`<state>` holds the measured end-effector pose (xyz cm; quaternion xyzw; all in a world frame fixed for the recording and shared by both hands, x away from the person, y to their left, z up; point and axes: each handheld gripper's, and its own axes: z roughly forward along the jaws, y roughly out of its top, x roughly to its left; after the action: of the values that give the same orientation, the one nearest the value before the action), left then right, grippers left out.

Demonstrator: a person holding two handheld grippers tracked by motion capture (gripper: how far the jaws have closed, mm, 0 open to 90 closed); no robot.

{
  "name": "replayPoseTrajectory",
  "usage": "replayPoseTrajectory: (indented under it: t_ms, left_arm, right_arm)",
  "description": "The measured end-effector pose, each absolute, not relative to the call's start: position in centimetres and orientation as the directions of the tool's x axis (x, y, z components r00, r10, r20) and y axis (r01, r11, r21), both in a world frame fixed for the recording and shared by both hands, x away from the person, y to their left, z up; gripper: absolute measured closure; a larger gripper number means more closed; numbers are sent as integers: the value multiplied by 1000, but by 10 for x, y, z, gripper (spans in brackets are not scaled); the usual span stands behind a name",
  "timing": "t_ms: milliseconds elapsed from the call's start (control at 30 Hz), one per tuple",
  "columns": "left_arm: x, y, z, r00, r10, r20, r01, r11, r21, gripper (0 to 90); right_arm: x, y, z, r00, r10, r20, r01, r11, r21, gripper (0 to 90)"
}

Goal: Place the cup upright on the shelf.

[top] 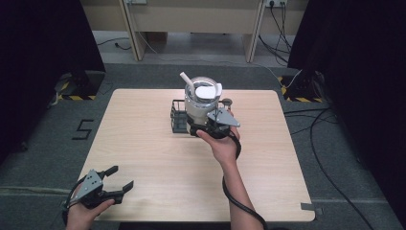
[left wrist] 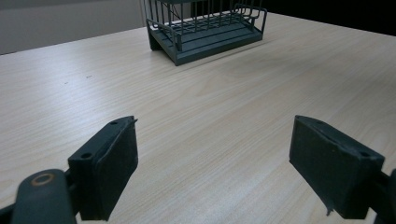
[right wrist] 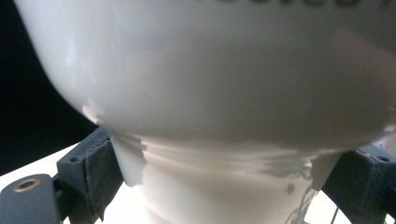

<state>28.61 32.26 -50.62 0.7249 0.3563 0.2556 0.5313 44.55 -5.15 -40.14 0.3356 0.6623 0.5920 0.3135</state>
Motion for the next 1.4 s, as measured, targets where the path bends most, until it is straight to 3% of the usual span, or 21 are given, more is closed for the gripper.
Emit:
replayPoseTrajectory:
  t_ms: [1400]
  left_arm:
    - [286,323,-506,612,790,-20,245,-166,955,148]
  right_arm:
    - [486,-71,-378,-489,872,8,89,41,995,107]
